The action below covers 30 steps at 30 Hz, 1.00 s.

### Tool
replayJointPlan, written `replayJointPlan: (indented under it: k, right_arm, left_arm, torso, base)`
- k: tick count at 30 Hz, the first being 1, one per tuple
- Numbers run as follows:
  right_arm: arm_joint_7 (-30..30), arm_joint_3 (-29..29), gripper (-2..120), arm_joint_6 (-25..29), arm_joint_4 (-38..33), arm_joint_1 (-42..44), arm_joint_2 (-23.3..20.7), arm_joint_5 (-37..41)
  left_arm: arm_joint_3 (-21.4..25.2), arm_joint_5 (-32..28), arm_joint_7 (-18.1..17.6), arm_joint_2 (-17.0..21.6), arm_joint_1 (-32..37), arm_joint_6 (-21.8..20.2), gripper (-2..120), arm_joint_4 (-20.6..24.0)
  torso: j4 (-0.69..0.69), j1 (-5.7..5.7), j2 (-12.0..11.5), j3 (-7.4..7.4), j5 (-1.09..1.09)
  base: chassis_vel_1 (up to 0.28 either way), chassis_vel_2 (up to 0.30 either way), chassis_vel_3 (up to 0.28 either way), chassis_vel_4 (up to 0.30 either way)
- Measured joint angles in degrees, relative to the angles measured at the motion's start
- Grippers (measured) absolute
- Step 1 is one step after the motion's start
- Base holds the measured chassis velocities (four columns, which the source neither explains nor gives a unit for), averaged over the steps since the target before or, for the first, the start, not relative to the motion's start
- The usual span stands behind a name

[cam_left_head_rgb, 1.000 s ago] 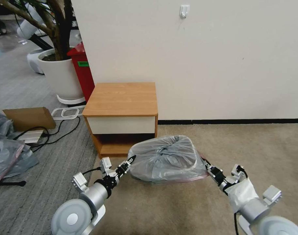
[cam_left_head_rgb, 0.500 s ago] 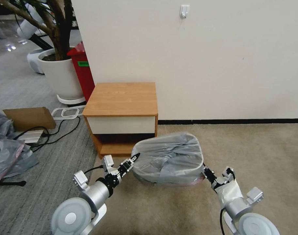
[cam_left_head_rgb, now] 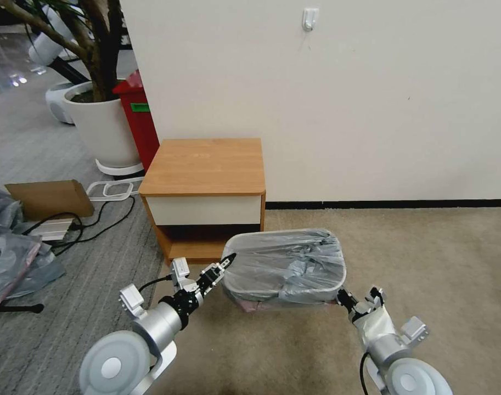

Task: Pick up the garbage bag from the table and place it over the trash can.

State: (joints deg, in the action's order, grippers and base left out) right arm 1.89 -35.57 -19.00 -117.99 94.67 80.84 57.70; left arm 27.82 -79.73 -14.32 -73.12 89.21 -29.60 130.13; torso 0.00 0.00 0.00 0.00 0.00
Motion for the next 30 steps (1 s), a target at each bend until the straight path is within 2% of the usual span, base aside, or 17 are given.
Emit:
replayJointPlan:
  k: [6,7,8,12,14,15,16,17,18,20,22,23,24,26,27,30]
  right_arm:
    - [1.40,-1.87,35,0.99,-4.76,2.04,-0.55,0.02]
    - [1.54,-2.33,40,1.04,-5.53,2.25,-0.60,0.28]
    - [1.54,-2.33,40,1.04,-5.53,2.25,-0.60,0.28]
    - [1.56,-5.27,59,1.05,-7.81,2.10,-0.92,3.39]
    - [1.56,-5.62,60,1.09,-8.04,1.98,-0.95,3.66]
    - [1.56,-7.23,69,1.17,-9.69,1.49,-1.23,4.53]
    - [1.61,-8.10,72,1.07,-11.11,1.15,-1.68,4.62]
    - [1.83,-8.68,78,0.74,-12.80,0.78,-2.34,4.06]
    - [1.83,-8.68,78,0.74,-12.80,0.78,-2.34,4.06]
    - [4.14,-8.48,87,-0.02,-16.37,-0.10,-4.27,-1.37]
    - [9.16,-6.88,89,-0.04,-18.74,-0.72,-6.60,-9.24]
    - [9.16,-6.88,89,-0.04,-18.74,-0.72,-6.60,-9.24]
    - [11.49,-5.66,87,0.24,-19.65,-1.08,-7.85,-13.22]
    - [18.04,-2.18,78,0.44,-21.33,-2.98,-11.83,-23.65]
    - [18.04,-2.18,78,0.44,-21.33,-2.98,-11.83,-23.65]
    - [23.27,2.84,65,-1.05,-21.67,-7.89,-17.87,-33.70]
  left_arm:
    - [0.54,5.89,1.48,0.42,-0.32,0.47,9,-1.93]
    - [0.82,6.07,1.48,0.50,-0.38,0.65,9,-2.17]
    - [0.82,6.07,1.48,0.50,-0.38,0.65,9,-2.17]
    - [1.80,6.09,1.48,0.54,-0.41,0.89,9,-2.65]
    - [1.82,6.10,1.48,0.55,-0.41,0.90,9,-2.67]
    - [1.79,6.30,1.48,0.69,-0.41,0.91,9,-2.67]
    - [1.61,6.80,1.43,0.82,-0.43,0.91,9,-2.68]
    - [1.35,7.54,1.36,0.95,-0.48,0.91,9,-2.65]
    - [1.35,7.54,1.36,0.95,-0.48,0.91,9,-2.65]
    - [0.48,10.85,1.06,1.26,-0.74,0.91,9,-2.40]
    - [-0.36,15.13,0.47,1.55,-0.95,0.72,9,-2.04]
    - [-0.36,15.13,0.47,1.55,-0.95,0.72,9,-2.04]
    - [-0.69,17.27,0.06,1.72,-0.97,0.57,9,-1.71]
    - [-1.34,21.55,-0.81,2.25,-0.89,-0.04,9,-0.43]
    - [-1.34,21.55,-0.81,2.25,-0.89,-0.04,9,-0.43]
    - [-2.20,27.11,-1.34,3.09,-0.42,-0.36,9,1.36]
  torso:
    - [0.00,0.00,0.00,0.00,-0.01]
    - [0.00,0.00,0.00,0.00,0.00]
    - [0.00,0.00,0.00,0.00,0.00]
    - [0.00,0.00,0.00,0.00,0.01]
    - [0.00,0.00,0.00,0.00,0.01]
    - [0.00,0.00,0.00,0.00,0.01]
    - [0.00,0.00,0.00,0.00,0.00]
    - [-0.01,0.00,0.00,0.00,0.00]
    - [-0.01,0.00,0.00,0.00,0.00]
    - [0.00,0.00,0.00,0.00,-0.01]
    - [0.00,0.00,0.00,0.00,-0.01]
    - [0.00,0.00,0.00,0.00,-0.01]
    - [-0.01,-0.01,0.00,0.00,0.00]
    - [-0.01,-0.01,0.00,0.00,0.00]
    - [-0.01,-0.01,0.00,0.00,0.00]
    - [-0.01,0.00,0.00,0.00,0.00]
  base:
    - [0.000,0.000,0.000,0.000]
    - [0.000,0.000,0.000,0.000]
    - [0.000,0.000,0.000,0.000]
    - [0.000,0.000,0.000,0.000]
    - [0.000,0.000,0.000,0.000]
    - [0.000,0.000,0.000,0.000]
    - [0.000,0.000,0.000,0.000]
    - [0.000,0.000,0.000,0.000]
    - [0.000,0.000,0.000,0.000]
    - [0.000,0.000,0.000,0.000]
    - [0.000,0.000,0.000,0.000]
    - [0.000,0.000,0.000,0.000]
    - [0.000,0.000,0.000,0.000]
    - [0.000,0.000,0.000,0.000]
    - [0.000,0.000,0.000,0.000]
    - [0.000,0.000,0.000,0.000]
